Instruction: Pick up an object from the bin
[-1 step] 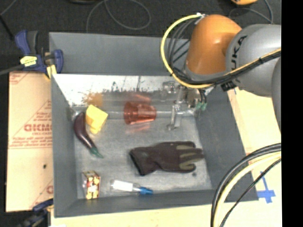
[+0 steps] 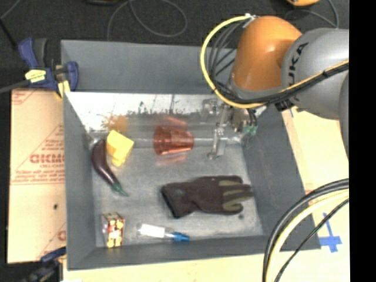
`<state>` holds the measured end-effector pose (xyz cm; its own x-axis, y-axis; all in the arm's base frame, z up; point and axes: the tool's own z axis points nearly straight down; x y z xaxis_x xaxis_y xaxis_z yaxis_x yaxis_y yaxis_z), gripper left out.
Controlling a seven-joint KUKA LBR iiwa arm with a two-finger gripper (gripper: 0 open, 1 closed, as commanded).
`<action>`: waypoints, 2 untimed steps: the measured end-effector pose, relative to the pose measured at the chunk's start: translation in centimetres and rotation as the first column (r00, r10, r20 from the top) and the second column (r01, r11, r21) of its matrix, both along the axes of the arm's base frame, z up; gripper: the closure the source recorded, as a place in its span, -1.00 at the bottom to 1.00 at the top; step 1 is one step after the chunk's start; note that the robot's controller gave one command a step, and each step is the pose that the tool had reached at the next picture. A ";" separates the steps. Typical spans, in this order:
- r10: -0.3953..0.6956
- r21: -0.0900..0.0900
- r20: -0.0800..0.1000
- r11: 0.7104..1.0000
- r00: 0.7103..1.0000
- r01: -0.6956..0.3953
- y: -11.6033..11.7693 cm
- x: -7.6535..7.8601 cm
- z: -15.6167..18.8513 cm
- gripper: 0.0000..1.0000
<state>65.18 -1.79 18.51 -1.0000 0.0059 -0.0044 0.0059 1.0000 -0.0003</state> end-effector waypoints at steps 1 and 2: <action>0.043 -0.002 0.005 0.999 0.999 -0.043 1.2 -3.9 -4.4 -1.00; 0.062 0.000 -0.003 0.998 0.998 -0.062 1.7 -6.0 -6.5 -1.00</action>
Offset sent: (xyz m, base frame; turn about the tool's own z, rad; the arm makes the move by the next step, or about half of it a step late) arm -0.1254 -0.0151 -0.1125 0.1291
